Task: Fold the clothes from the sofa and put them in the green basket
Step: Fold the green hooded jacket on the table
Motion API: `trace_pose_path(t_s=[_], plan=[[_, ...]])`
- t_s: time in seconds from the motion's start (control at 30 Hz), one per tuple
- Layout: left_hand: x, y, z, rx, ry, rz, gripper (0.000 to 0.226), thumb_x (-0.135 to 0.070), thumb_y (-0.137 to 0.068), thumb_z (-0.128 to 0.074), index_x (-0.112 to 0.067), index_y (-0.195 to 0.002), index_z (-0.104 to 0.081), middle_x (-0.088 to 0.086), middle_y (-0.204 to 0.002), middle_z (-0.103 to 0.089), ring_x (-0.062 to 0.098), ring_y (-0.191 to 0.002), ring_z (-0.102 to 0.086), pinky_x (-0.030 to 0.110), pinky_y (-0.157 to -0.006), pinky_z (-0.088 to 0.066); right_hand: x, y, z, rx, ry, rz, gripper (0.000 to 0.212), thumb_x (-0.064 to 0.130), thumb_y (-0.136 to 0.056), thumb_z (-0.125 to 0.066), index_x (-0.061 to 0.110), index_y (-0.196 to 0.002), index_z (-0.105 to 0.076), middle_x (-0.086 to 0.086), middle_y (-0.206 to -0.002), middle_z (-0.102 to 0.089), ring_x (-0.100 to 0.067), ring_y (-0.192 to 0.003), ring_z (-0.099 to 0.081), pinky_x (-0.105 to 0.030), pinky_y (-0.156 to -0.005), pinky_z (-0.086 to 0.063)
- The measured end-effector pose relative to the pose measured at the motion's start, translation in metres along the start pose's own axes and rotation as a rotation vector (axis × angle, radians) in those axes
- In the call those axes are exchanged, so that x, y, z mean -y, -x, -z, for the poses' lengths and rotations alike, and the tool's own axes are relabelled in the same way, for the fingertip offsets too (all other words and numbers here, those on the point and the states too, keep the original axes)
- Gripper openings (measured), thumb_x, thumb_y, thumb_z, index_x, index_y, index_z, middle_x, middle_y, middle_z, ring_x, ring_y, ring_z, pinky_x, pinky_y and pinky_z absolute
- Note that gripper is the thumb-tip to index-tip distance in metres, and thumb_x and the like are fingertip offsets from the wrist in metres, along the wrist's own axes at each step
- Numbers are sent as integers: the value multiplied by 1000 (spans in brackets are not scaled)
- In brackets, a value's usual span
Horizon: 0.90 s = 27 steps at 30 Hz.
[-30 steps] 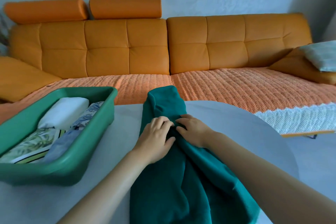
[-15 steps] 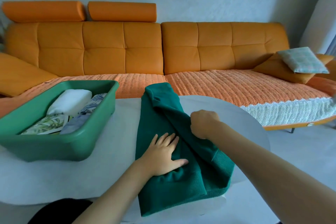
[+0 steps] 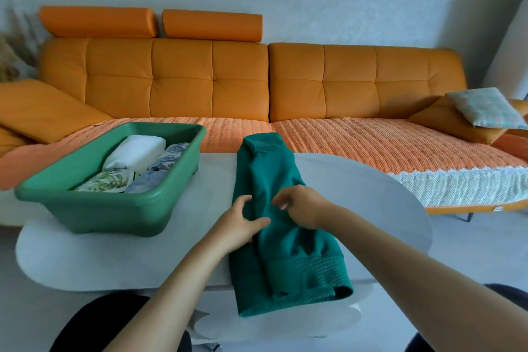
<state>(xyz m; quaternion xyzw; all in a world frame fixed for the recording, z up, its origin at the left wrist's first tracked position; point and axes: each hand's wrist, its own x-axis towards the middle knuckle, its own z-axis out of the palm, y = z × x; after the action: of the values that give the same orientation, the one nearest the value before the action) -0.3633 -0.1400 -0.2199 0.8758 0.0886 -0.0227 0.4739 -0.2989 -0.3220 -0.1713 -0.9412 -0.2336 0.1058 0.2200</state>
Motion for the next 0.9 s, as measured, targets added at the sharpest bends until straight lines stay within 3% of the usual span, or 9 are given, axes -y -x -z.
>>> trace_pose_path(t_s=[0.1, 0.2, 0.37, 0.47, 0.57, 0.67, 0.77, 0.83, 0.9], plan=[[4, 1, -1, 59, -118, -105, 57, -28, -86, -69, -46, -133, -42, -6, -70, -57, 0, -55, -54, 20, -56, -41, -15, -3, -15, -116, 172, 108, 45, 17, -89, -59, 33, -132, -59, 1, -141, -49, -22, -134, -40, -37, -114, -30], [5, -4, 17, 112, -106, -70, 49, -8, -88, -50, -44, -121, -54, 0, -64, -53, 8, -43, -48, 20, -45, -39, -17, -6, -26, -74, 213, 123, 68, 51, -89, -61, 38, -151, -35, -2, -162, -23, -23, -150, -17, -44, -122, -16], [8, 6, 38, 325, -458, 85, 47, -21, -98, -46, -46, -137, -45, -1, -83, -67, 10, -52, -60, 20, -47, -43, -23, -7, -49, 166, 351, 62, 92, 80, -86, -39, 41, -158, 2, -3, -167, 12, -22, -153, 14, -48, -124, -2], [-3, 3, 36, -60, -737, -50, 38, -37, -91, -50, -50, -127, -53, -12, -123, -65, 15, -103, -63, 26, -71, -41, -26, -10, -52, 131, 336, 67, 94, 80, -85, -38, 39, -157, 6, -3, -166, 17, -21, -152, 18, -49, -124, -3], [-21, -11, 17, -350, -605, -394, 29, -31, -96, -47, -38, -120, -62, -9, -122, -65, 19, -112, -57, 32, -84, -46, -29, -6, -55, 10, 272, 52, 97, 79, -85, -36, 35, -158, 11, -3, -163, 26, -20, -150, 24, -47, -124, -5], [-21, -32, -5, -143, -792, -550, 46, -38, -104, -40, -29, -148, -44, -4, -153, -42, 18, -141, -34, 35, -113, -29, -37, 2, -63, -13, 180, -91, 94, 75, -91, -25, 24, -157, 17, -7, -164, 22, -22, -152, 19, -43, -125, -2], [6, -49, -5, 73, -890, -249, 66, -60, -102, -21, -31, -160, -8, -10, -167, -1, 13, -153, 0, 43, -122, -12, -45, 11, -61, -23, 87, -135, 81, 64, -98, -21, 19, -159, 10, -4, -167, 7, -18, -154, 7, -38, -124, -4], [17, -56, -4, 101, -896, -152, 72, -67, -99, -17, -32, -160, -6, -10, -167, 1, 14, -154, -1, 46, -122, -14, -46, 13, -56, -133, -22, -139, 67, 50, -103, -25, 16, -159, -11, -5, -164, -18, -22, -151, -16, -38, -121, -17], [9, -62, -7, 35, -1001, -161, 70, -67, -98, -19, -29, -157, -25, -3, -165, -20, 21, -150, -20, 45, -117, -21, -50, 12, -51, -289, -86, -208, 46, 31, -102, -32, 13, -144, -38, -10, -145, -45, -30, -130, -42, -40, -107, -35]])
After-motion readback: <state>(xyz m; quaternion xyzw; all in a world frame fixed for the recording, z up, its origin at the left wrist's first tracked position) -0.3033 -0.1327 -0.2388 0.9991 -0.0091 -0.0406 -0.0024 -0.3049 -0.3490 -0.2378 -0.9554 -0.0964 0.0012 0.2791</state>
